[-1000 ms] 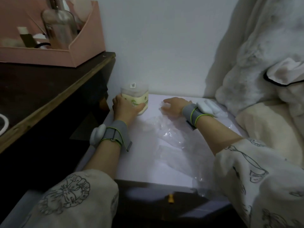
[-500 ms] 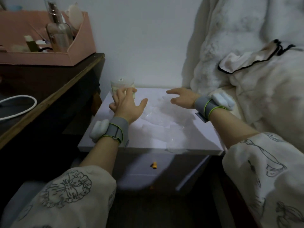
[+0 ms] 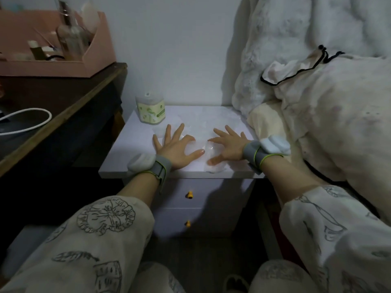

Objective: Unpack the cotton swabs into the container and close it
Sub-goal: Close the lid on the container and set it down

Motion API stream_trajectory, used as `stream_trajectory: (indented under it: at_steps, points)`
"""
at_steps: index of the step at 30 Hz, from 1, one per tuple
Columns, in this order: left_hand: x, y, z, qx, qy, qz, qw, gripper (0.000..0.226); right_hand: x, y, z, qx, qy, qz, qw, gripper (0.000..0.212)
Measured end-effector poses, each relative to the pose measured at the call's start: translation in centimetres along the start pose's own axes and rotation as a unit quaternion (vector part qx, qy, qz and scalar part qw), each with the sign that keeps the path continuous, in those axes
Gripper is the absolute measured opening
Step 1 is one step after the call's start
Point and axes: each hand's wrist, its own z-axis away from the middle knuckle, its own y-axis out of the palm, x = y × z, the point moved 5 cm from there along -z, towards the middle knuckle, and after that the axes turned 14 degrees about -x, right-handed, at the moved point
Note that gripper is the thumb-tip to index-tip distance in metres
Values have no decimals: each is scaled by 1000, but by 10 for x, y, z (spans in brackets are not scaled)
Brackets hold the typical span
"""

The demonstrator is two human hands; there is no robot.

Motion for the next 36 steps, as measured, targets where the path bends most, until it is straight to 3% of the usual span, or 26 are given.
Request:
stream_trajectory:
  at_steps: [7, 9, 12, 15, 18, 21, 24, 28, 31, 34, 36]
  points:
    - [6, 3, -23, -58, 15, -16, 998, 43, -2, 2, -9, -221, -58, -91, 969, 35]
    - [5, 0, -28, -89, 26, -30, 995, 43, -1, 2, -10, -254, -49, -107, 960, 30]
    - [6, -2, -34, -124, 21, -11, 992, 45, -1, 4, -19, -235, -33, -123, 964, 44]
    - [10, -7, -39, -145, 7, 24, 989, 66, -6, 6, -25, -246, -46, -67, 966, 41]
    - [18, -8, -45, -153, -16, 3, 988, 99, -9, -5, -28, -329, -62, -77, 939, 29]
    - [21, -10, -52, -150, -8, -89, 985, 109, -19, -25, -39, -436, -43, -51, 897, 33]
    - [22, -7, -67, -59, 1, -126, 990, 98, -26, -36, -65, -400, -27, -18, 916, 44]
    - [13, -5, -91, -85, 42, -152, 984, 77, -35, -28, -114, -258, 4, 15, 966, 37]
    - [11, 5, -105, -34, 32, -128, 991, 66, -42, -10, -134, -186, 40, 10, 982, 34]
    - [10, 15, -118, -1, 23, -34, 999, 58, -50, -3, -140, -230, 65, -72, 968, 25]
    - [7, 17, -125, -34, 38, -21, 998, 58, -49, -4, -138, -262, 53, -71, 961, 27]
